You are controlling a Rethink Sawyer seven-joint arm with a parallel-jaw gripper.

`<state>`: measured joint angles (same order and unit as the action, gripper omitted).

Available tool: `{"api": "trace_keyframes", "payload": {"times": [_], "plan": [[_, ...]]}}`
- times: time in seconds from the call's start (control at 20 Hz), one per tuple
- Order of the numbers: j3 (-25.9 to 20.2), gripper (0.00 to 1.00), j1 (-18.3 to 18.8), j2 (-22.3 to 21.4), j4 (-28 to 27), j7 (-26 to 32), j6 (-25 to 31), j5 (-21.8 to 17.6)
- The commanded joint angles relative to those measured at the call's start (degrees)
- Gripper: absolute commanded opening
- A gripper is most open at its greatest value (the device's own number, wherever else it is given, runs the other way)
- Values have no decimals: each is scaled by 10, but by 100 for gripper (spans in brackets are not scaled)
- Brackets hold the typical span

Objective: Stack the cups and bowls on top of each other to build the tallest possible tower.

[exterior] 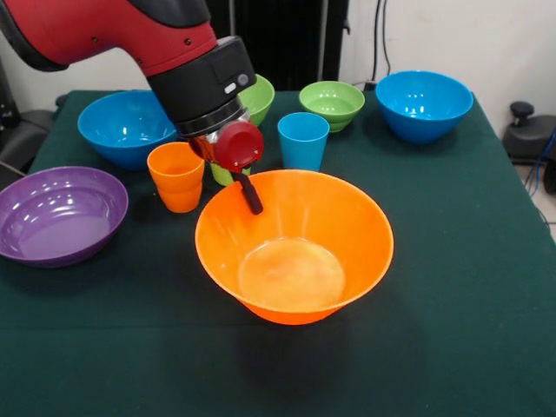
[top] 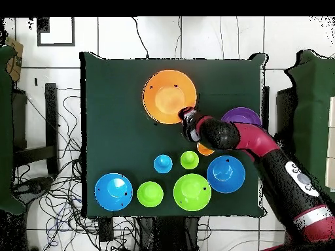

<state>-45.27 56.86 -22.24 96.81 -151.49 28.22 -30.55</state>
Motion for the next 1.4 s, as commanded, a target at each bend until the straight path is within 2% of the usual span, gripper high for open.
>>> {"api": "trace_keyframes", "payload": {"times": [0.05, 0.55, 1.1, 1.4], "plan": [[16, 0, -30, -22, 6, 96, 83, 1], [68, 0, -50, -53, 10, 84, 143, -15], [76, 0, -58, -45, 3, 78, 122, -28], [70, 0, -56, -46, -5, 84, 127, -19]]}}
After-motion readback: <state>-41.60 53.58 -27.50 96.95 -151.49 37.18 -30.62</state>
